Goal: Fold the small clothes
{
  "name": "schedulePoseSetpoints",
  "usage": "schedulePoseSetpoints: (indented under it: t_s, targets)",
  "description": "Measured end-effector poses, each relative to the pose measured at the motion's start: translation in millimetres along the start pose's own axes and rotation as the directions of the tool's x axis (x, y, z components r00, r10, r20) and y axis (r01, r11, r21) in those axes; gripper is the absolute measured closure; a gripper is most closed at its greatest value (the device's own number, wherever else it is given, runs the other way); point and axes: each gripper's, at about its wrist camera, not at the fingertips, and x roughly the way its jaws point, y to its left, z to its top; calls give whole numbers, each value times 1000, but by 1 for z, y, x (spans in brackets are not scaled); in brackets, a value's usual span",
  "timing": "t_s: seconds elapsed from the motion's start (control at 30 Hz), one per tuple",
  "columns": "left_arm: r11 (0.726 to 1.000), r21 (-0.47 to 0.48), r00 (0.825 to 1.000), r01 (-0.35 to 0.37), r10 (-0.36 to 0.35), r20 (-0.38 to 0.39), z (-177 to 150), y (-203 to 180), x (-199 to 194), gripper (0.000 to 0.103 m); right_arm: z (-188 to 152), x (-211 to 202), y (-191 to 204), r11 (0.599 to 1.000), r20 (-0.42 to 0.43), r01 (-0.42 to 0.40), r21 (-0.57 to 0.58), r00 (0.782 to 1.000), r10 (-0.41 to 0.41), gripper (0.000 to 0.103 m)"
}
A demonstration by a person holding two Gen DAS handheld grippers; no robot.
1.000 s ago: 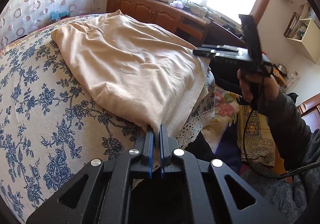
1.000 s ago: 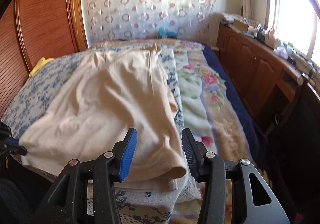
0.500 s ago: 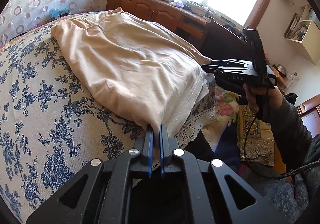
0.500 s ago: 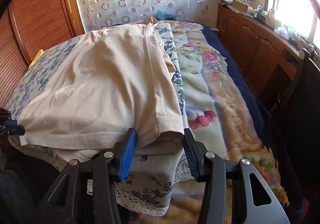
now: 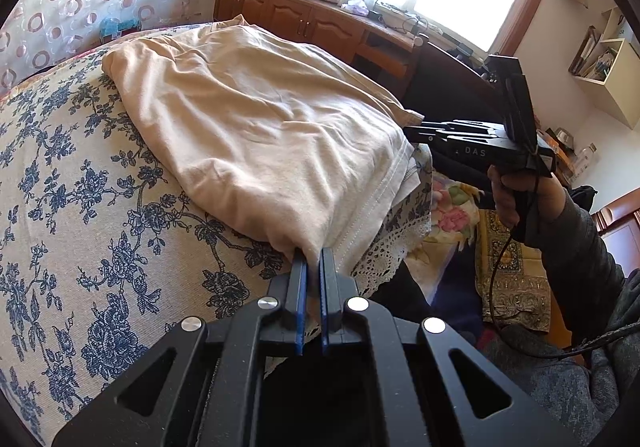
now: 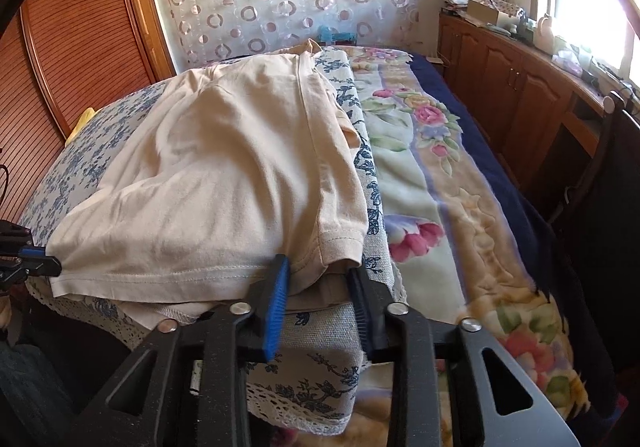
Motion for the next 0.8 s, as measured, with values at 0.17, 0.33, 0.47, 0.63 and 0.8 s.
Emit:
schedulePoseSetpoints:
  t_s: [0.17, 0.33, 0.47, 0.63, 0.8]
  targets:
    - [1000, 15, 1000, 7, -7, -2, -1, -2, -1, 97, 1, 1, 6, 999, -16, -26, -28, 1000, 25, 95]
    - [999, 32, 1000, 3, -3, 13, 0, -6, -4, 97, 0, -3, 3, 999, 2, -40, -16, 999, 40, 96]
    - [999, 8, 994, 51, -52, 93, 12, -2, -24, 98, 3, -17, 0, 997, 70, -80, 14, 994, 79, 96]
    - [1000, -3, 975, 31, -30, 221, 56, 15, -57, 98, 33, -39, -2, 989, 193, -145, 17, 971, 139, 97]
    - [999, -45, 955, -26, 38, 295, 112, 58, -65, 98, 84, -39, 2, 988, 278, -154, -33, 948, 157, 97]
